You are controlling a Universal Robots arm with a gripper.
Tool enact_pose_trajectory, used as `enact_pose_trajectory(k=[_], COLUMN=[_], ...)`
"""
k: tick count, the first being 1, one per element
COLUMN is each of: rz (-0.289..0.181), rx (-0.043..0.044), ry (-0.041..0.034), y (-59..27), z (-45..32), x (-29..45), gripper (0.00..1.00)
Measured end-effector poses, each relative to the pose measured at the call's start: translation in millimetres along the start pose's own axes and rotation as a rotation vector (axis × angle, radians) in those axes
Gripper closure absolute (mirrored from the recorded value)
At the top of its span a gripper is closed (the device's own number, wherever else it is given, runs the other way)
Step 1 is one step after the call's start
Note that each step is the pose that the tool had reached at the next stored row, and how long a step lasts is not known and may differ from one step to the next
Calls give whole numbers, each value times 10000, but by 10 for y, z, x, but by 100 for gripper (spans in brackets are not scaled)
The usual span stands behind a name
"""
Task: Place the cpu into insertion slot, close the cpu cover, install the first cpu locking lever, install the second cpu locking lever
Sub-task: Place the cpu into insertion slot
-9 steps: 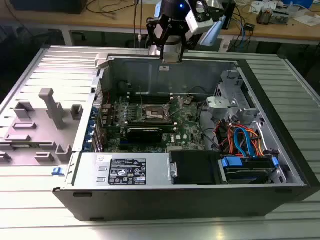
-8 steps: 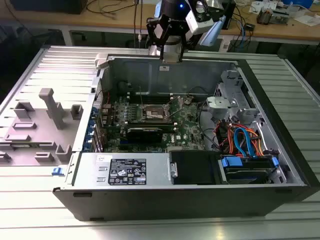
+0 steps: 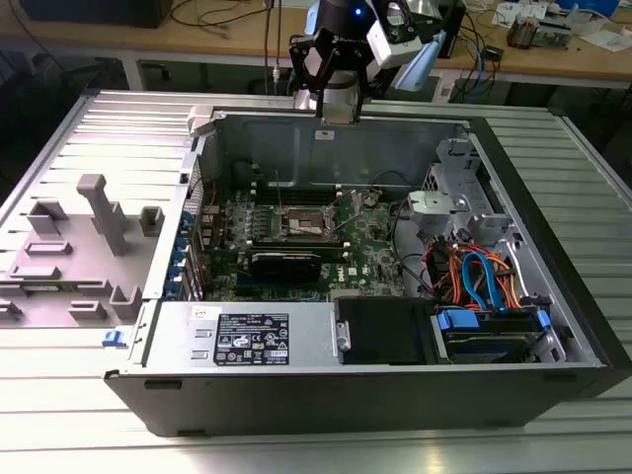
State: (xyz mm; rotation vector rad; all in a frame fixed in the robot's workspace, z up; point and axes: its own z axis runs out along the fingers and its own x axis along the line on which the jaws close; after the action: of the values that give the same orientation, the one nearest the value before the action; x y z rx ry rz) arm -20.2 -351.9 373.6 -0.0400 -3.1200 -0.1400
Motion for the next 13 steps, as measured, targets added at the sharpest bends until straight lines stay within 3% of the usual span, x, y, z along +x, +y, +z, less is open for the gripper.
enact_pose_trajectory(k=[7,13], rz=[8,279], rx=[0,-3], ry=[0,-24], y=[0,-24], z=[0,3], x=[0,12], gripper=[45,45])
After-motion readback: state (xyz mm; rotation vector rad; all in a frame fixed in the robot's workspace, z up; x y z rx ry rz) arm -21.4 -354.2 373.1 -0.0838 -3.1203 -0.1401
